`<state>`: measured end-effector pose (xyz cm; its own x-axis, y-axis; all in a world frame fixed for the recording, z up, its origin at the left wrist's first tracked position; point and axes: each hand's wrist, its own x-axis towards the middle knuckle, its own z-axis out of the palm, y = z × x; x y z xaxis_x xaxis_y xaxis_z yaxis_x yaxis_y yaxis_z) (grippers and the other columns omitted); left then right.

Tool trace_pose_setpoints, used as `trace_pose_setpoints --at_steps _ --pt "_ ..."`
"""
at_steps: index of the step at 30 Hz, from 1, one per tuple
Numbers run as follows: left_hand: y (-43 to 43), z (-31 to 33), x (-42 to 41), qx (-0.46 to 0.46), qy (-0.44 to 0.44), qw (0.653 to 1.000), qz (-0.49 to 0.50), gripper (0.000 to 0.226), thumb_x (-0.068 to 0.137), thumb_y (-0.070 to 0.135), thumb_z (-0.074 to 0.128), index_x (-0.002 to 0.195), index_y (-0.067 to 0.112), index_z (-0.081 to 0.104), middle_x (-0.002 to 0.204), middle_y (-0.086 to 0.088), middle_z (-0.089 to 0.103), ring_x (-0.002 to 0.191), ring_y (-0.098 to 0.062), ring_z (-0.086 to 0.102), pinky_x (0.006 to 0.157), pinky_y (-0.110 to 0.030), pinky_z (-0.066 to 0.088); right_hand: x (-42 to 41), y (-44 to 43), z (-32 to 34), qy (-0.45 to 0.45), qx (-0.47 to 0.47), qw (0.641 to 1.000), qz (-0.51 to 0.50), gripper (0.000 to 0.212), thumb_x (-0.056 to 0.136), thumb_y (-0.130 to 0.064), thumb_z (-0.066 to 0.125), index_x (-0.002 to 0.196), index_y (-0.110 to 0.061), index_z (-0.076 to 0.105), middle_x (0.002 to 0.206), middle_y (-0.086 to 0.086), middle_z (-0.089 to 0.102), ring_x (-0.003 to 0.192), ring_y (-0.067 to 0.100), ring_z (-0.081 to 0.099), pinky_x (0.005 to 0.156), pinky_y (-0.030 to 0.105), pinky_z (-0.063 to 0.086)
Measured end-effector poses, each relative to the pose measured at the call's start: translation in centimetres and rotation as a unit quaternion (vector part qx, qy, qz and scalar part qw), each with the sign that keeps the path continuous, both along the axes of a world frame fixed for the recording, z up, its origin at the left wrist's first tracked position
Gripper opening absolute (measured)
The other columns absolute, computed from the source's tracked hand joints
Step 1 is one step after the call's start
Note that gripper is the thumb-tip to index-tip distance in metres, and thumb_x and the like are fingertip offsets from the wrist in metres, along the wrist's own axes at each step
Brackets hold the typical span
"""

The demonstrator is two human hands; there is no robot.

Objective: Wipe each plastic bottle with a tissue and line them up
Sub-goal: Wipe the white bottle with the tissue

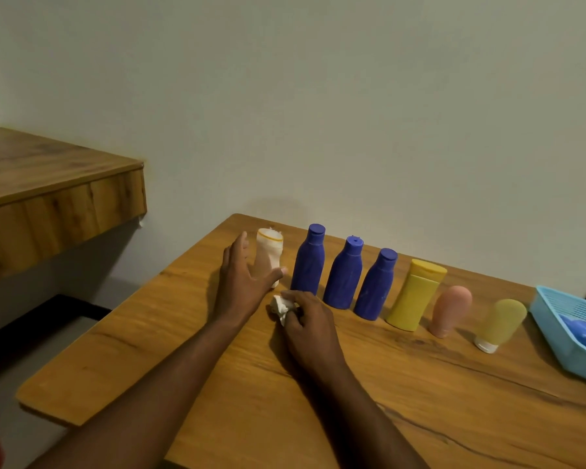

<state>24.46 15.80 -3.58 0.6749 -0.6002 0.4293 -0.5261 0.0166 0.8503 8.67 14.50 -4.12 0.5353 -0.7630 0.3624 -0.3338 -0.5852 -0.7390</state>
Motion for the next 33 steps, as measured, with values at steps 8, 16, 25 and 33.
trace_pose_setpoints --at_steps 8,16,25,33 --pt "4.9 -0.3 -4.8 0.01 0.015 0.999 -0.039 0.043 0.091 0.031 0.076 0.13 0.029 0.057 0.127 0.012 0.062 0.11 0.001 0.061 0.079 -0.014 0.049 -2.2 1.7 0.1 -0.072 0.027 0.997 -0.033 0.028 0.093 -0.01 0.058 0.109 -0.031 0.068 0.102 -0.017 0.069 0.096 -0.003 0.063 0.084 0.021 0.054" --pt "8.0 -0.3 -10.6 0.027 0.078 0.98 -0.182 0.024 0.094 0.032 0.073 0.118 0.028 0.071 0.106 0.014 0.074 0.1 0.003 0.069 0.081 -0.021 0.061 -7.2 4.6 0.8 -0.144 0.045 0.986 -0.066 0.013 0.096 -0.02 0.064 0.101 -0.031 0.067 0.095 -0.015 0.071 0.089 0.001 0.066 0.073 0.018 0.054" --pt "9.8 0.3 -16.7 0.045 0.084 0.957 -0.274 0.023 0.095 0.034 0.072 0.118 0.032 0.071 0.107 0.014 0.075 0.098 0.005 0.069 0.083 -0.024 0.061 -14.6 6.7 0.9 -0.147 0.049 0.982 -0.11 0.012 0.092 -0.014 0.069 0.094 -0.026 0.067 0.089 -0.016 0.069 0.084 0.004 0.067 0.07 0.021 0.056" --pt "10.0 0.4 -21.3 0.058 0.077 0.945 -0.313 0.019 0.096 0.033 0.071 0.114 0.039 0.069 0.106 0.014 0.074 0.096 0.008 0.069 0.083 -0.021 0.06 -19.6 7.6 0.9 -0.138 0.032 0.98 -0.138 0.014 0.093 -0.014 0.067 0.091 -0.028 0.067 0.09 -0.021 0.068 0.087 0.0 0.064 0.069 0.014 0.05"
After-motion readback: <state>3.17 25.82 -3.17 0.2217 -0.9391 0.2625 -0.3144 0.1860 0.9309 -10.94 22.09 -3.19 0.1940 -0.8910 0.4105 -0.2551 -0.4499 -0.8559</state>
